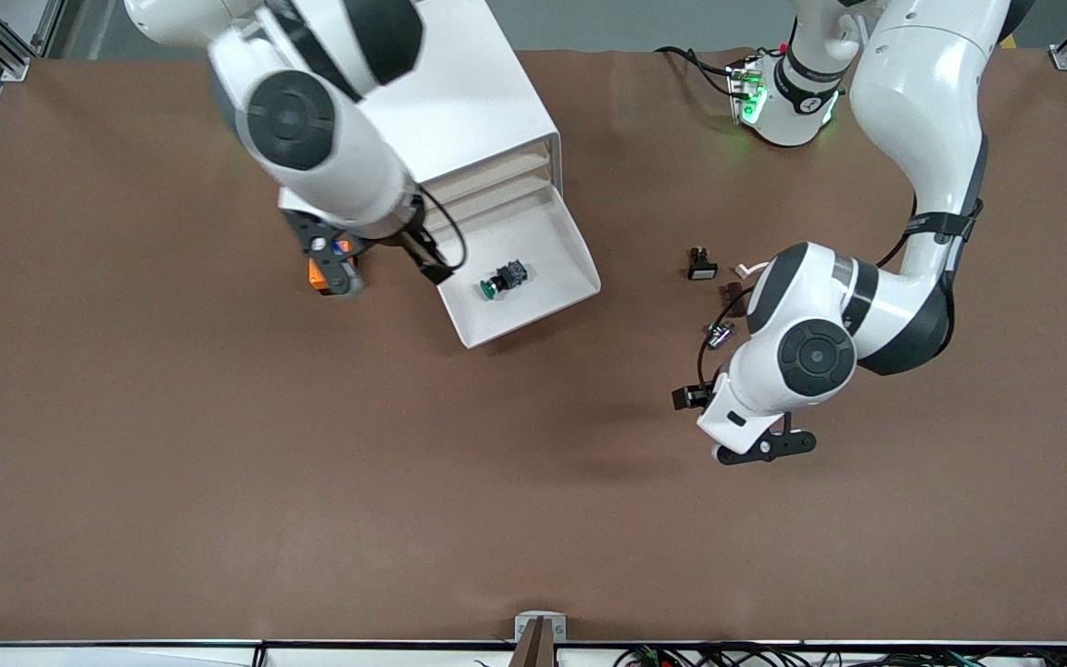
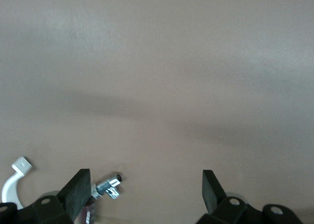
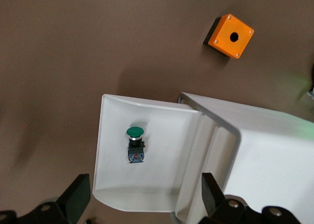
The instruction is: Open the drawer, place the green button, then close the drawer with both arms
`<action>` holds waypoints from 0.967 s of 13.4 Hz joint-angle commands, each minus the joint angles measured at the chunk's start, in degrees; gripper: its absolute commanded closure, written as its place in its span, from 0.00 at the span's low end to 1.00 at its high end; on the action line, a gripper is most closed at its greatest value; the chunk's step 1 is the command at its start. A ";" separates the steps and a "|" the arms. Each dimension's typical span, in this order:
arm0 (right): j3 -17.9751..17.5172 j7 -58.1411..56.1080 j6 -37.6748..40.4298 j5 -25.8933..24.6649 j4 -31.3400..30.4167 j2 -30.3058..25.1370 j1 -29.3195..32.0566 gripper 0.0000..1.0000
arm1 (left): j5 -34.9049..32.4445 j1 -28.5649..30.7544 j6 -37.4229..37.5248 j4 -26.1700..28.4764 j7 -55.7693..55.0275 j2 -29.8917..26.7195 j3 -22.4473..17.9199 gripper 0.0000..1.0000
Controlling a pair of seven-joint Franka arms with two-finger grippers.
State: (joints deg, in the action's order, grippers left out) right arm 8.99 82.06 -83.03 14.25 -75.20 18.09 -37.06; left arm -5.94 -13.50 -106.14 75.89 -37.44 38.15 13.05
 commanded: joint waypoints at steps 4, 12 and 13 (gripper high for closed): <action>-0.73 -33.12 5.25 -4.21 -2.92 -9.82 12.07 0.00 | -4.78 -5.74 -3.02 0.57 -13.61 1.57 -0.22 0.00; -0.73 -71.03 4.72 -9.24 -6.89 -14.40 29.12 0.00 | -4.79 -11.28 -16.28 6.90 -25.74 2.63 0.05 0.00; -0.73 -74.55 4.54 -9.24 -6.80 -14.14 31.41 0.00 | -4.70 -12.15 -16.55 6.99 -27.92 2.63 0.05 0.00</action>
State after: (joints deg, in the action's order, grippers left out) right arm 9.38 13.36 -77.60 5.54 -80.49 5.13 -9.69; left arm -9.48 -24.22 -121.23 81.57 -61.64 41.57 13.32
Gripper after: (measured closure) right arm 0.000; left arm 0.000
